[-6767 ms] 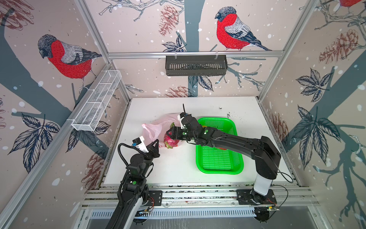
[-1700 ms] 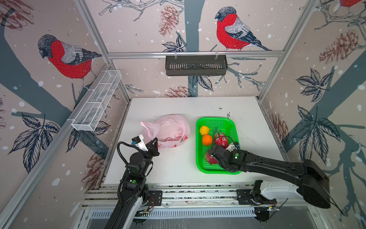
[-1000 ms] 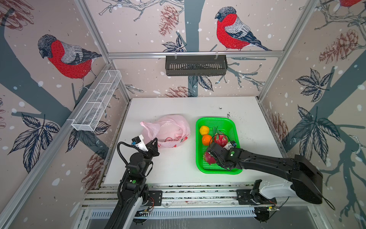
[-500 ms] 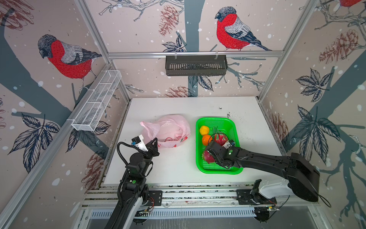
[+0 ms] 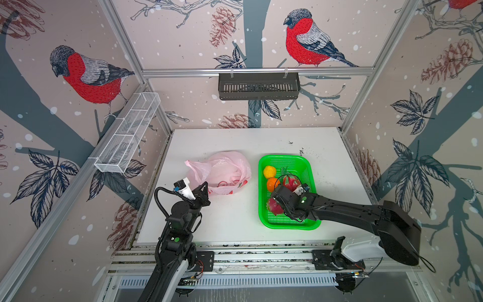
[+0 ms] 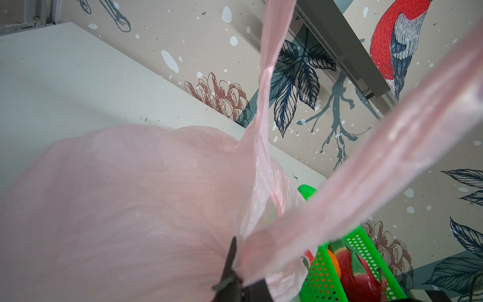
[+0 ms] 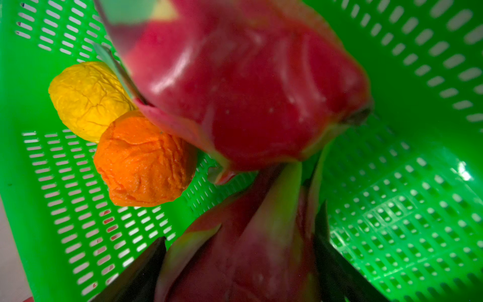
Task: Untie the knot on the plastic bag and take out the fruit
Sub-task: 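Lower the dragon fruit into the basket beside the other dragon fruit, then open the right gripper and raise it while the left gripper releases the bag handle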
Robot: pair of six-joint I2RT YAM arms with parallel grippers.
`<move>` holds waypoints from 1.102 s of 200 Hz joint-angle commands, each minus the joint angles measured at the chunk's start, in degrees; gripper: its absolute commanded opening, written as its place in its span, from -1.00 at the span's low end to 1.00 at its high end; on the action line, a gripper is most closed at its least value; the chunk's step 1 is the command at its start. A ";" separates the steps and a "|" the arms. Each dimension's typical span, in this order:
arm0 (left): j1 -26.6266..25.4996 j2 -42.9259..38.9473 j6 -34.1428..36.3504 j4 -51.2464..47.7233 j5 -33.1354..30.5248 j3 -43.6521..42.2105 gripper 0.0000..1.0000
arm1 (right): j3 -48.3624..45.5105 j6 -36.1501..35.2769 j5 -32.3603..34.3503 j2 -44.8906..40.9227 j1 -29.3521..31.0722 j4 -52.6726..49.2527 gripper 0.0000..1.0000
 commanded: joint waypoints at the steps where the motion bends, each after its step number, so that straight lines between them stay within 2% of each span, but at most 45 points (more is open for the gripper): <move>1: 0.04 -0.06 0.65 2.12 0.26 0.32 -1.00 | 0.47 -0.75 -0.97 0.30 0.10 -0.99 0.80; 86: 0.04 0.37 0.59 2.76 0.48 0.43 -1.00 | 1.25 -0.88 -0.05 -0.97 0.20 -2.40 1.00; 220: 0.04 3.96 -0.38 6.86 2.50 0.42 -1.00 | 1.98 0.62 4.04 -5.88 1.66 -6.45 0.99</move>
